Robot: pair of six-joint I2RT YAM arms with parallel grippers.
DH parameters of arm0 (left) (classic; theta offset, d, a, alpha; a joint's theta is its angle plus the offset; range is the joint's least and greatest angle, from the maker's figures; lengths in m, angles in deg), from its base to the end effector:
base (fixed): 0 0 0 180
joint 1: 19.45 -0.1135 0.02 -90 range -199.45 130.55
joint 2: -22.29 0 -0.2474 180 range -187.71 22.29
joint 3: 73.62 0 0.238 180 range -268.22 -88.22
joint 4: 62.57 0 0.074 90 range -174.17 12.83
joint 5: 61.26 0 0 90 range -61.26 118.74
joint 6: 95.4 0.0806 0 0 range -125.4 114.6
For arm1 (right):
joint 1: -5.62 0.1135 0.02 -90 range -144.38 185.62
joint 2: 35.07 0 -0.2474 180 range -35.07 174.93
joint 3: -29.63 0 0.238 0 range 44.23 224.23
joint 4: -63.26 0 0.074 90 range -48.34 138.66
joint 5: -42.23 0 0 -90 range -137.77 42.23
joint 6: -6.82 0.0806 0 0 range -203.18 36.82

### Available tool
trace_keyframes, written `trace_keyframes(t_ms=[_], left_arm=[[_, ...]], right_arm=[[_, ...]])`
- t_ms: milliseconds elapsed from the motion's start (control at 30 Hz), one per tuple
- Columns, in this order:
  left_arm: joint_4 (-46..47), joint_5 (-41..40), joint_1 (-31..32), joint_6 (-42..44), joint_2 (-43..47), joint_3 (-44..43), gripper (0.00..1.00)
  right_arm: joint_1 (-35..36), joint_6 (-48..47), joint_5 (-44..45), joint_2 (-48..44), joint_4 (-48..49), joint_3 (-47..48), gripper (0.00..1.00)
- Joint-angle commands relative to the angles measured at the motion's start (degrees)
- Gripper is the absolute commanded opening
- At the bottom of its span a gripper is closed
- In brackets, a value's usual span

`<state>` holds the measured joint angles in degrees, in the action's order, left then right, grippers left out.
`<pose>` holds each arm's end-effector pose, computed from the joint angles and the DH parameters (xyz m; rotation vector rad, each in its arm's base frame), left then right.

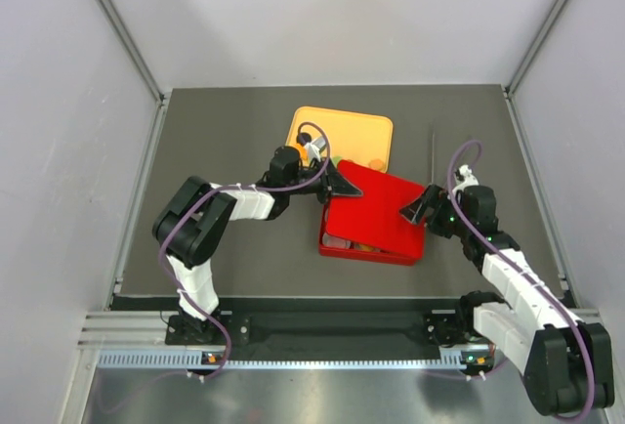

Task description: Pack the cookies

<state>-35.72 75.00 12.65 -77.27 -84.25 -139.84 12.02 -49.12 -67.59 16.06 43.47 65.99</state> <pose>0.3063 -0.2609 0.1664 -0.0495 2.2416 -1.8794 0.2139 0.0515 0.1605 0.3342 2.2139 0.7706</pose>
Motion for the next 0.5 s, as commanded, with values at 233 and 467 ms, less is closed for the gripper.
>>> trace_keyframes(t_ms=[233, 467], left_arm=[[4.08, 2.43, -1.77, 2.00, 0.63, 1.52, 0.31], [2.85, 3.22, -3.97, 3.32, 2.30, 2.92, 0.38]], right_arm=[[-0.86, -0.58, -0.75, 1.69, 3.78, 0.30, 0.79], [-0.94, -0.40, -0.49, 2.48, 3.87, 0.21, 0.73]])
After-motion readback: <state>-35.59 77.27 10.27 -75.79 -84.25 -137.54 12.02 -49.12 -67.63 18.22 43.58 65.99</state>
